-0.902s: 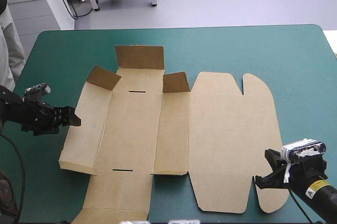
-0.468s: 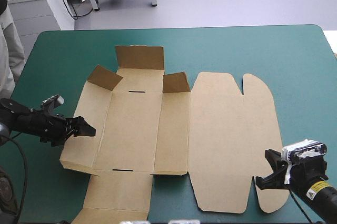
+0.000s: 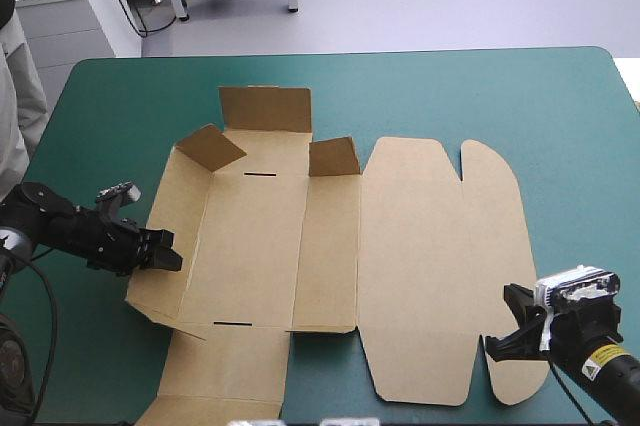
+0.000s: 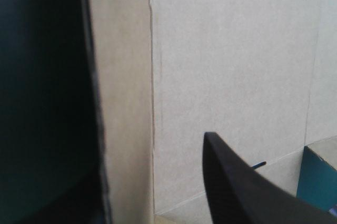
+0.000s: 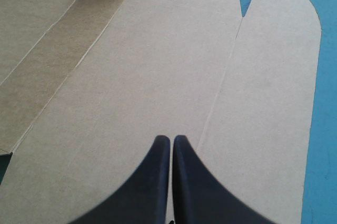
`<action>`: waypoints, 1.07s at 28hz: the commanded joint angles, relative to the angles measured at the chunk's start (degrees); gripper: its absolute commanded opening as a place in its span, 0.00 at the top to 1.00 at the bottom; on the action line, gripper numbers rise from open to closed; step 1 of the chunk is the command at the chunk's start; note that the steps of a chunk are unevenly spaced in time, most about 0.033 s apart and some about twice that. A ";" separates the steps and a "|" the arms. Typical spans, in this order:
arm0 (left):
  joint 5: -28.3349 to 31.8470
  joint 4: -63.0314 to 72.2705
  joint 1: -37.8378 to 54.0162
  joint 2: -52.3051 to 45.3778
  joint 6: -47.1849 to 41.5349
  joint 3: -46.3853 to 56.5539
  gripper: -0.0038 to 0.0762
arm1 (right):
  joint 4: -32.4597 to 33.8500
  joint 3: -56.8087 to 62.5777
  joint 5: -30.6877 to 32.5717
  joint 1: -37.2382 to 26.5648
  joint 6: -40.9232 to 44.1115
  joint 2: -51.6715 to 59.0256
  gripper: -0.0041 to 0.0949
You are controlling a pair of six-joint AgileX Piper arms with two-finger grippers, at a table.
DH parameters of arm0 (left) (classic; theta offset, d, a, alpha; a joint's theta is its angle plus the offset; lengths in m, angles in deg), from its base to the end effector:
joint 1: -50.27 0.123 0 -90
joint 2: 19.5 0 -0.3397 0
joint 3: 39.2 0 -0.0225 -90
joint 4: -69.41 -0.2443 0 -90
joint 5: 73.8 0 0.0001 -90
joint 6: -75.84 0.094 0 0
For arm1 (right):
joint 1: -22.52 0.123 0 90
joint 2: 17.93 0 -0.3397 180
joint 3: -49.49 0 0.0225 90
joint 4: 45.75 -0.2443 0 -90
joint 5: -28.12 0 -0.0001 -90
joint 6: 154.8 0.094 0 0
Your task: Fold the box
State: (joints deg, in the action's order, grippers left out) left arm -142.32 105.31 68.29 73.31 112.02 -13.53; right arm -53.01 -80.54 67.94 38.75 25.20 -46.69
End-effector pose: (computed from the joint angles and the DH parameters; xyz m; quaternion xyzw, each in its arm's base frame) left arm 0.2427 0.0250 0.2869 0.0213 0.9582 -0.2751 0.0756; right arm 0.0169 0.0129 0.3117 -0.1002 0.8523 0.1311 0.4964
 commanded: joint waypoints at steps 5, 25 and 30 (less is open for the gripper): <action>-6.09 0.63 -0.47 -1.75 -1.06 -1.01 0.96 | -0.04 -1.41 -3.44 -0.34 -0.92 -0.24 0.96; -5.47 -32.20 -17.41 -1.19 -2.96 -29.07 0.96 | -0.04 -1.41 -3.30 -0.34 -1.28 -0.24 0.96; -1.33 -45.62 -25.26 0.83 -2.55 -34.68 0.96 | -0.27 -1.41 -3.30 -0.34 -2.10 -0.24 0.96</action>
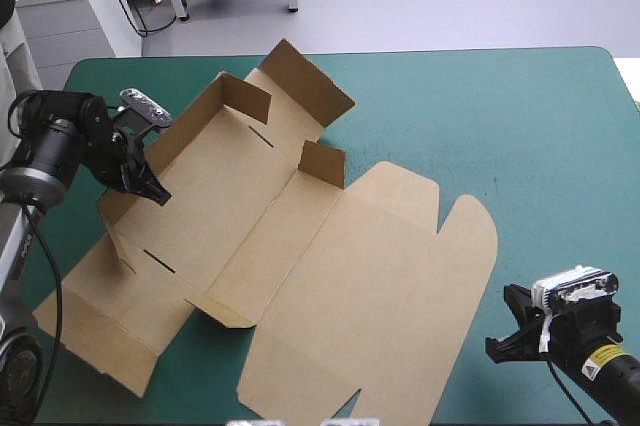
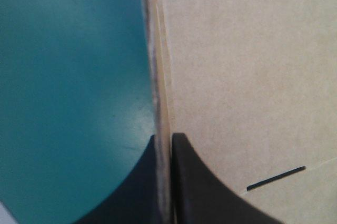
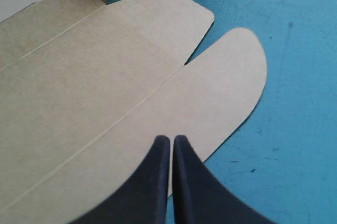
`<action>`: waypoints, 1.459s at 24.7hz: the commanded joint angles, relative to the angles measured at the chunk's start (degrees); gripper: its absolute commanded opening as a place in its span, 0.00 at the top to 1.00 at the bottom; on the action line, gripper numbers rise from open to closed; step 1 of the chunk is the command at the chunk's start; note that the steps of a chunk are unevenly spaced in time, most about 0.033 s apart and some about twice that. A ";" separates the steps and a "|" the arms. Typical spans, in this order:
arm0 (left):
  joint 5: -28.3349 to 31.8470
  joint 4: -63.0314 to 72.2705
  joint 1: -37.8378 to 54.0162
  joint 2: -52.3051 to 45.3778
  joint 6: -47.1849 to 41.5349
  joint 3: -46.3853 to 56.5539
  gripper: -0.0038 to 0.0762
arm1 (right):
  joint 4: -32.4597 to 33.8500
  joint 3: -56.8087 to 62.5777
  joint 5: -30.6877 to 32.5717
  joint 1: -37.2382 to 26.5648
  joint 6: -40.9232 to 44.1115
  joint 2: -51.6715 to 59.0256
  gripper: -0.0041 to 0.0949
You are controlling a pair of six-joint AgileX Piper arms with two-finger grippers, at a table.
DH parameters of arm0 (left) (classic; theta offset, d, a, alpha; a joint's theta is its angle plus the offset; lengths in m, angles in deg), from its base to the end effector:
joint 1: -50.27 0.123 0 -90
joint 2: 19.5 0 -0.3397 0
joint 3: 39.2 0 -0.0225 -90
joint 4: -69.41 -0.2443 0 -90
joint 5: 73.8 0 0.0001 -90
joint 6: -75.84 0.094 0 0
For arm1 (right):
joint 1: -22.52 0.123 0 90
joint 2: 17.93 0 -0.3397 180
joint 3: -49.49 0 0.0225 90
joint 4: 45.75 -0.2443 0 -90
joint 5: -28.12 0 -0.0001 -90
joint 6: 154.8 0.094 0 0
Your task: Fold the box
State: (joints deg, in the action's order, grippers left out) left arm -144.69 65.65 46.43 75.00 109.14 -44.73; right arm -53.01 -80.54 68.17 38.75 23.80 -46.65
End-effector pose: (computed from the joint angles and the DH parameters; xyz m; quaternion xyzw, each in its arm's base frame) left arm 0.3025 -0.0145 0.4004 0.3183 0.9312 0.0758 0.1608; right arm 0.0166 0.0128 0.3114 -0.1109 0.8518 0.1249 0.4965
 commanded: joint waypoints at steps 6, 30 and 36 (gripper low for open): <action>11.64 -13.57 -13.71 1.92 0.32 -3.61 0.96 | -0.27 -1.41 -3.53 -0.34 -0.70 -0.28 0.96; 32.22 -66.96 -45.38 0.36 -31.20 11.77 0.96 | -0.27 -1.41 -3.53 -0.34 -0.70 -0.28 0.96; 33.18 -85.47 -48.85 -4.30 -46.49 22.34 0.96 | -0.27 -1.41 -3.53 -0.34 -0.70 -0.28 0.96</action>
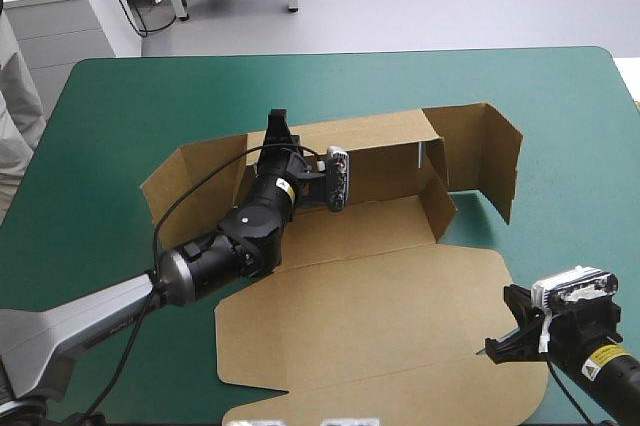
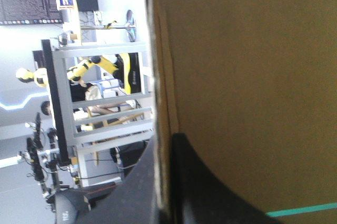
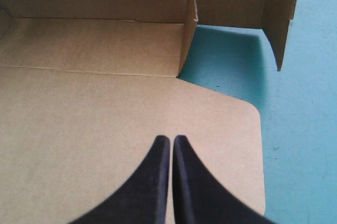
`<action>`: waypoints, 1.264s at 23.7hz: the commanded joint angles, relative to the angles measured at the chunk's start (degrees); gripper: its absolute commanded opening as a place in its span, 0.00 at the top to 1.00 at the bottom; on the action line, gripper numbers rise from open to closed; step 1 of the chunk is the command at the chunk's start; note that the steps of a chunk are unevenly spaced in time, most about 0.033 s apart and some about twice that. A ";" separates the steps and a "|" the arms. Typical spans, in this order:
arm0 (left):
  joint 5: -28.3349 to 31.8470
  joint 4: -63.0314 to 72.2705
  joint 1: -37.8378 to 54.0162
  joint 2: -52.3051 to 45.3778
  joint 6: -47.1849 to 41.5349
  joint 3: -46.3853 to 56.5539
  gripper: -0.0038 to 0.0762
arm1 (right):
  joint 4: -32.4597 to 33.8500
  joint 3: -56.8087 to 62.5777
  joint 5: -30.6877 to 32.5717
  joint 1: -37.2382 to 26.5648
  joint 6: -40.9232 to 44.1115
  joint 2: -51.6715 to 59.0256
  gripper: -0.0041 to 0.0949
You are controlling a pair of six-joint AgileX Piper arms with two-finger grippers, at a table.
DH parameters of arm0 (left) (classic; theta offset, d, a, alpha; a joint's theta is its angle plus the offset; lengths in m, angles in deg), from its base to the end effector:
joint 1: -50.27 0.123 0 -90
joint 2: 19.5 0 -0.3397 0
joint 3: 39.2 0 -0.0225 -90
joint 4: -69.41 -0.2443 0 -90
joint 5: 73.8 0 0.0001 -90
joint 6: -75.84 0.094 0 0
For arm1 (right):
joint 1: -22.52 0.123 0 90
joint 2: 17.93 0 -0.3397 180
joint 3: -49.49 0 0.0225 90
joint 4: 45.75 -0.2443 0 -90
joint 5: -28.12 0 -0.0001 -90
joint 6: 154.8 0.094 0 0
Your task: Fold the box
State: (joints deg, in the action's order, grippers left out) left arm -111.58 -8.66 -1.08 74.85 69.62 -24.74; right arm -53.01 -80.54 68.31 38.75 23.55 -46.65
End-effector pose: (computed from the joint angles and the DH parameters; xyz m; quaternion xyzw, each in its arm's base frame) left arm 0.2506 -0.2230 0.3690 0.6233 0.5466 0.3418 0.4425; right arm 0.0165 0.0128 0.3112 -0.1129 0.8522 0.1237 0.4957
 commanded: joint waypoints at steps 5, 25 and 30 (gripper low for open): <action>-1.26 -19.68 -3.08 -6.57 -14.85 9.29 0.96 | -0.27 -1.41 -3.67 -0.34 -0.88 -0.28 0.96; -0.19 -19.68 -3.45 -6.58 -14.89 10.51 0.96 | 0.17 -3.22 -0.18 -0.34 5.28 -1.12 0.09; -0.19 -19.68 -3.45 -6.58 -14.46 10.51 0.96 | 6.57 -13.28 3.98 -0.34 11.66 -10.22 0.09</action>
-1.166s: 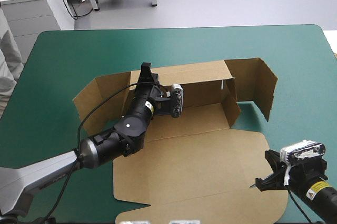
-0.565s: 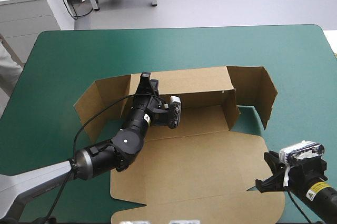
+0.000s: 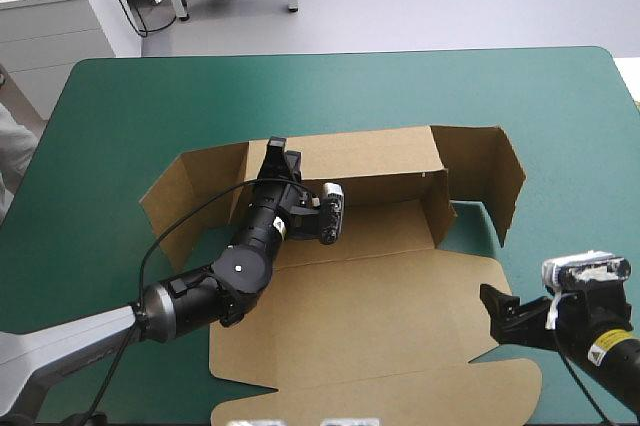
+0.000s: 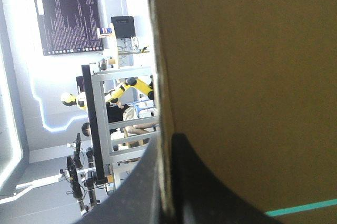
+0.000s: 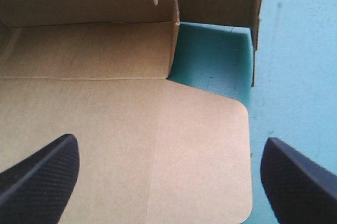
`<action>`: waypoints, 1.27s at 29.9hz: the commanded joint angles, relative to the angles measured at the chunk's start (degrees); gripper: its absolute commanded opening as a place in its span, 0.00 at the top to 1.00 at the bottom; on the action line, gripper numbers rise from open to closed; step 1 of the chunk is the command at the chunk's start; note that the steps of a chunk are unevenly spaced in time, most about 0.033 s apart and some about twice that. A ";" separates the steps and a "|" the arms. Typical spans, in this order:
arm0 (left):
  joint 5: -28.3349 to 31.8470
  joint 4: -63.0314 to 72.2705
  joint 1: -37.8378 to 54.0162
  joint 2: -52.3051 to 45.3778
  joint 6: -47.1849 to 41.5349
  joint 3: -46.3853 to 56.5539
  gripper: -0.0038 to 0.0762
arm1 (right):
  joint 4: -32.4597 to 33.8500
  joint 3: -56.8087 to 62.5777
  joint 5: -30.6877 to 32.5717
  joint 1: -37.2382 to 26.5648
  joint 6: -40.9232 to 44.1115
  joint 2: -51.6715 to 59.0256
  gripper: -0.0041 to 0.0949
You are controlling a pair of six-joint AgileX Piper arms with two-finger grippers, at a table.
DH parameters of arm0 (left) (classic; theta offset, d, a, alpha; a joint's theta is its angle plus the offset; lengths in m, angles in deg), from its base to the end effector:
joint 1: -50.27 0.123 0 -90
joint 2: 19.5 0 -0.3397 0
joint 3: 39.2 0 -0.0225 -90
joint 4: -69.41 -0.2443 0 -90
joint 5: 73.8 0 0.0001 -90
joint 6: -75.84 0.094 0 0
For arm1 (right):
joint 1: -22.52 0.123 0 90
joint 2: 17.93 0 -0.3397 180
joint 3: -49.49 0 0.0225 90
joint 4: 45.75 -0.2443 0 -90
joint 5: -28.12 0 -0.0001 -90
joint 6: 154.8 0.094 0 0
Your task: Fold the box
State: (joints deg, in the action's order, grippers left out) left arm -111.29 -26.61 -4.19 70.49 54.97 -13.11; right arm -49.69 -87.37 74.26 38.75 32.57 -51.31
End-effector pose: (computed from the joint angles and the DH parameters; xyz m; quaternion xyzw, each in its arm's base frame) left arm 0.2201 -0.2100 0.3481 0.6388 0.4875 0.3619 0.4725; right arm 0.0253 0.0122 0.3381 -0.0588 0.8750 0.1305 0.4626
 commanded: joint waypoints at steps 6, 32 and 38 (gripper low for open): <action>-0.47 -1.73 -0.34 -2.22 0.19 -1.12 0.96 | 7.48 -20.58 2.35 -0.34 2.98 -19.77 0.09; -0.05 -1.73 -0.34 -2.22 0.42 -1.12 0.96 | -16.61 -75.76 25.41 -22.51 -14.66 -69.30 0.09; -0.05 -1.73 -0.34 -2.22 0.42 -1.12 0.96 | -18.86 -79.04 25.51 -22.51 -13.26 -76.70 0.09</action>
State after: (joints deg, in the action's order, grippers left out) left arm -111.14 -26.66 -4.19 70.39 55.10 -13.05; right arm -66.34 -164.13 99.49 16.60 19.25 -128.14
